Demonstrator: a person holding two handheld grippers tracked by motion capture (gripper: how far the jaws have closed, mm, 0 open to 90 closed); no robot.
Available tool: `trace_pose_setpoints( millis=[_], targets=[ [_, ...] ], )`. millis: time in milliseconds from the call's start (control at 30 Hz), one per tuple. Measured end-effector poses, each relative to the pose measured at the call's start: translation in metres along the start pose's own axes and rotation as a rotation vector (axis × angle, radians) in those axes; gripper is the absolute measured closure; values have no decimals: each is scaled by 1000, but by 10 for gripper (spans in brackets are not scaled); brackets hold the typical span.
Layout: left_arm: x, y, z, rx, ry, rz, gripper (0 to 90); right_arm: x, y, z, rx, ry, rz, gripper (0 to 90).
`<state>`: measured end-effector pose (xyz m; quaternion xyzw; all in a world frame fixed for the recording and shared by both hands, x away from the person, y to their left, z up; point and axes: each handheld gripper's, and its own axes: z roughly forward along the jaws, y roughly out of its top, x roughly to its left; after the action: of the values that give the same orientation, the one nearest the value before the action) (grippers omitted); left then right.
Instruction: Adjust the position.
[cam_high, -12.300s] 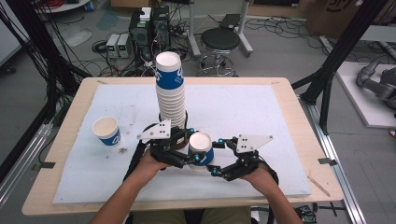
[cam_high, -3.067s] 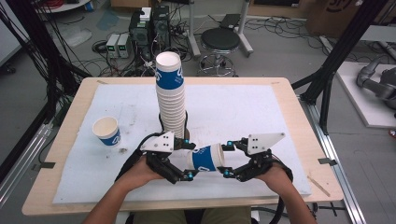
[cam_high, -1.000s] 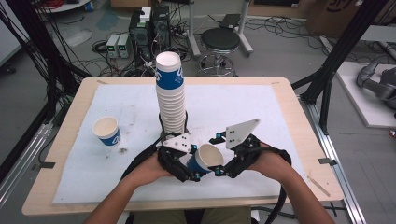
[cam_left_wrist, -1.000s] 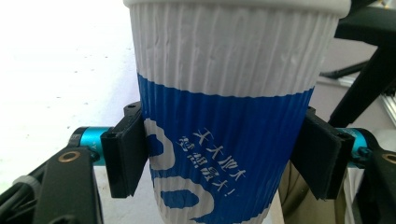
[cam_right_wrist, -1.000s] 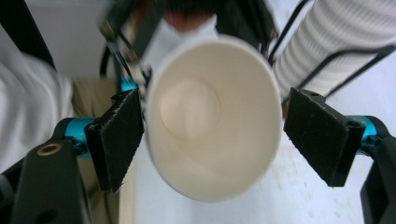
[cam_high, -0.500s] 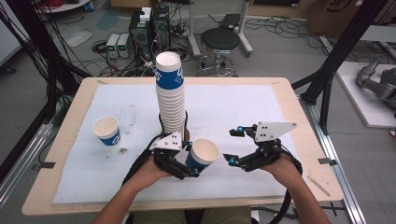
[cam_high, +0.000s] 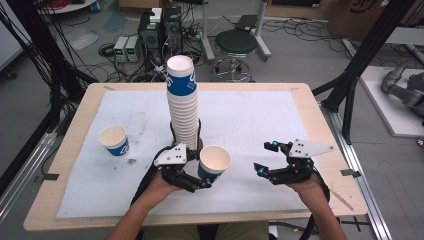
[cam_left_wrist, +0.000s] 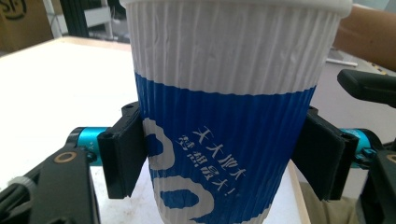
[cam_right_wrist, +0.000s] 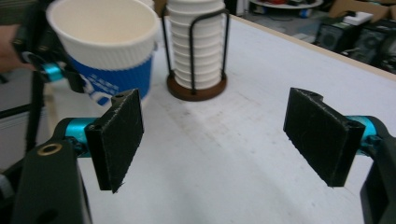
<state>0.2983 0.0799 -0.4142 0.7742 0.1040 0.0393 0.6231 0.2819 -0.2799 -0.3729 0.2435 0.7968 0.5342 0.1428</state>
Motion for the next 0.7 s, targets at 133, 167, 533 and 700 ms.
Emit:
trace_pose_setpoints(
  millis=[133,167,533,700],
  targets=[
    [-1,-3,-1,-23,1,4,251,-3,-7,-3,-1,-37,7,206],
    [0,-4,-1,-26,2,6,250,-4,-9,-4,-3,-47,5,206],
    [-1,-11,-3,-63,33,22,249,-10,-20,-9,3,-119,18,206],
    [-1,-12,-4,-76,46,22,249,-11,-21,-12,-12,-132,22,206]
  ],
)
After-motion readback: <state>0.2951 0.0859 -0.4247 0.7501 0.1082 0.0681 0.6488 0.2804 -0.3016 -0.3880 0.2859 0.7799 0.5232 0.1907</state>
